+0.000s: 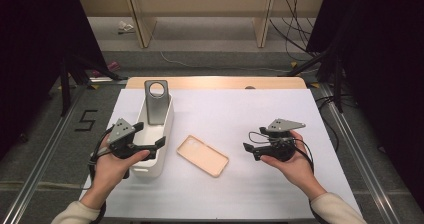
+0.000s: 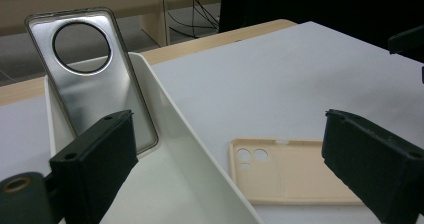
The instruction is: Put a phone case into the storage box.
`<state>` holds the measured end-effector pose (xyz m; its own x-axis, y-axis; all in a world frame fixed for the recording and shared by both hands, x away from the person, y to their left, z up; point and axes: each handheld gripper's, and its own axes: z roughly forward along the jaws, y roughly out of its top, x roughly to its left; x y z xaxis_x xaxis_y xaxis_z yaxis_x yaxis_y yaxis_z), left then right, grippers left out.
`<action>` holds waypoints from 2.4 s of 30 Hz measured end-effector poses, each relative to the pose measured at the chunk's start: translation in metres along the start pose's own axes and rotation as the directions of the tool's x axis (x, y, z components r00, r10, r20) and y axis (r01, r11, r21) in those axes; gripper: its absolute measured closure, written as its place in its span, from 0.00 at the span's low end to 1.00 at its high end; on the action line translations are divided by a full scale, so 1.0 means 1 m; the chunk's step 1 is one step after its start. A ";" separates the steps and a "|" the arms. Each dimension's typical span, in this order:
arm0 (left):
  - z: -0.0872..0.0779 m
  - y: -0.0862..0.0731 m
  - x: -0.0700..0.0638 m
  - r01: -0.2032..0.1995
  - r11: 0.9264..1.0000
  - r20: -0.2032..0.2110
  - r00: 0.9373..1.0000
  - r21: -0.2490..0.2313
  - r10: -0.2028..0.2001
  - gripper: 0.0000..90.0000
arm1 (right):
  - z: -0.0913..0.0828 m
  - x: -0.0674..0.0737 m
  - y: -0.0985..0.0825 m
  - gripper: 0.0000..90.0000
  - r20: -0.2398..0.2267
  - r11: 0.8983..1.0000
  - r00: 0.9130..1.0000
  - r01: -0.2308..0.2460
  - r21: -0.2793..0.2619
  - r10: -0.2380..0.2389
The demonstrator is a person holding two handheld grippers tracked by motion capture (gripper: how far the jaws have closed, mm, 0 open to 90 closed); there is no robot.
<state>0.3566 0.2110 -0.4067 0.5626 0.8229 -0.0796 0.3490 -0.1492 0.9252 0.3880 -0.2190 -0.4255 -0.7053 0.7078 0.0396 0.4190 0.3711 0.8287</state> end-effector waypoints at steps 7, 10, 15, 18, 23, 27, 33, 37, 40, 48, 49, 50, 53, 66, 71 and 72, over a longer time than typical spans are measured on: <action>0.000 0.001 -0.002 -0.003 1.000 0.003 1.000 -0.003 0.003 0.08 | 0.000 0.000 0.000 0.18 0.000 1.000 1.000 -0.008 0.002 0.008; 0.001 0.001 -0.002 -0.001 1.000 0.005 1.000 -0.003 0.001 0.08 | 0.003 0.001 0.001 0.23 -0.018 1.000 1.000 -0.014 0.017 0.014; 0.001 0.001 -0.003 0.002 1.000 0.008 1.000 -0.006 -0.002 0.09 | 0.011 0.005 0.005 0.58 -0.036 0.999 0.999 -0.005 0.045 0.006; 0.002 0.001 -0.004 -0.003 1.000 0.005 1.000 -0.003 0.003 0.09 | 0.013 0.008 0.008 0.76 -0.046 0.997 0.999 0.002 0.074 0.002; 0.002 0.002 -0.006 -0.005 1.000 0.005 1.000 -0.004 0.005 0.09 | 0.016 0.013 0.009 0.97 -0.070 0.990 0.997 0.041 0.136 -0.031; 0.001 0.002 -0.006 -0.008 1.000 0.006 1.000 -0.004 0.008 0.09 | 0.024 0.015 0.009 1.00 -0.074 0.976 0.997 0.049 0.211 -0.033; 0.000 0.003 -0.005 -0.004 1.000 0.004 1.000 -0.010 0.004 0.10 | 0.040 0.021 0.014 1.00 -0.094 0.966 0.995 0.062 0.250 -0.039; 0.001 0.002 -0.005 -0.004 1.000 0.003 1.000 -0.009 0.004 0.10 | 0.051 0.028 0.018 1.00 -0.117 0.959 0.991 0.091 0.267 -0.062; 0.001 0.002 -0.005 -0.004 1.000 0.005 1.000 -0.007 0.004 0.10 | 0.061 0.034 0.023 1.00 -0.139 0.954 0.987 0.114 0.278 -0.077; 0.001 0.002 -0.005 -0.005 1.000 0.007 1.000 -0.006 0.005 0.10 | 0.103 0.053 0.043 1.00 -0.184 0.934 0.972 0.196 0.298 -0.145; 0.001 0.002 -0.005 -0.004 1.000 0.007 1.000 -0.006 0.004 0.10 | 0.108 0.055 0.045 1.00 -0.184 0.931 0.971 0.202 0.305 -0.151; 0.001 0.002 -0.005 -0.004 1.000 0.008 1.000 -0.006 0.004 0.10 | 0.113 0.056 0.047 1.00 -0.185 0.928 0.970 0.210 0.307 -0.158; 0.001 0.002 -0.006 -0.005 1.000 0.010 1.000 -0.005 0.005 0.10 | 0.128 0.059 0.049 1.00 -0.181 0.916 0.968 0.227 0.330 -0.174; 0.002 0.001 -0.006 -0.007 1.000 0.013 1.000 -0.002 0.007 0.10 | 0.157 0.074 0.047 1.00 -0.200 0.893 0.960 0.257 0.370 -0.194; 0.003 0.001 -0.007 -0.009 1.000 0.015 1.000 0.000 0.009 0.10 | 0.160 0.073 0.046 1.00 -0.183 0.891 0.963 0.253 0.376 -0.197; 0.003 0.000 -0.007 -0.009 1.000 0.017 1.000 0.002 0.009 0.10 | 0.160 0.072 0.046 1.00 -0.176 0.892 0.966 0.246 0.379 -0.192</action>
<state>0.3550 0.2037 -0.4068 0.5781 0.8123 -0.0771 0.3455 -0.1580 0.9250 0.4484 -0.0546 -0.4737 -0.8620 0.5065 -0.0221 0.4170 0.7331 0.5373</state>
